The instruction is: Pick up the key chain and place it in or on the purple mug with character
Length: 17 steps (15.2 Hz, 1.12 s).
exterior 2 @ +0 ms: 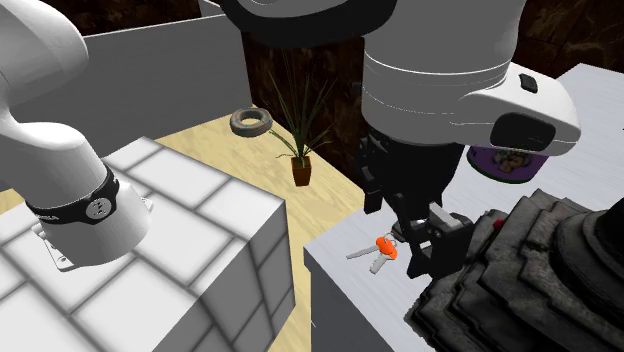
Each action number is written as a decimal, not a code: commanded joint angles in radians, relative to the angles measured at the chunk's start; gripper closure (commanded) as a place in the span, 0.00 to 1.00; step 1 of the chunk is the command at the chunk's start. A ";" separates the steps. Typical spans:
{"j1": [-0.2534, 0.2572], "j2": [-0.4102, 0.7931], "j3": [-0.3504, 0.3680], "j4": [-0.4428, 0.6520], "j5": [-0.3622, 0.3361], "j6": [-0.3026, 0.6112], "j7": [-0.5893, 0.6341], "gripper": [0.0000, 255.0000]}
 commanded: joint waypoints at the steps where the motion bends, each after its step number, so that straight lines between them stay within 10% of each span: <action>1: -0.001 0.008 -0.001 -0.009 0.000 0.017 -0.003 0.00; 8: -0.001 0.008 -0.001 -0.008 0.000 0.017 -0.003 0.00; 9: -0.001 0.008 -0.001 -0.008 0.000 0.017 -0.003 1.00; 17: 0.000 0.006 0.000 -0.016 0.000 0.022 -0.001 1.00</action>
